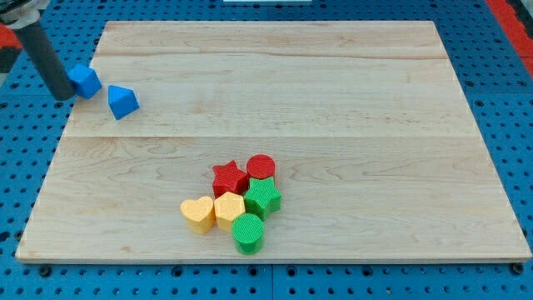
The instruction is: Push blue cube upwards
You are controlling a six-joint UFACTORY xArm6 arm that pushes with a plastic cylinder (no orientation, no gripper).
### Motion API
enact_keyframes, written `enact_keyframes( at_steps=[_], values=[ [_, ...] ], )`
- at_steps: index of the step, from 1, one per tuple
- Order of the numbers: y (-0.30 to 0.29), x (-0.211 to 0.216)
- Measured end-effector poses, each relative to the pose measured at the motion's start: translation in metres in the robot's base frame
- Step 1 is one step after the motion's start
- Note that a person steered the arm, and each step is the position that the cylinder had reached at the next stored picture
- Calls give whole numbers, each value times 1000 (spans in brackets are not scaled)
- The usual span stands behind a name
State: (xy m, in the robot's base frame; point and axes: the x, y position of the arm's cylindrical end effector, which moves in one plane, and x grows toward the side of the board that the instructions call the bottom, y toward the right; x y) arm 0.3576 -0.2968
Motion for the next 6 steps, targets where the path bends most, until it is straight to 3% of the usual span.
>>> enact_keyframes(
  at_steps=[1,3,6],
  values=[
    [13,-23],
    [47,6],
    [58,-48]
  ],
)
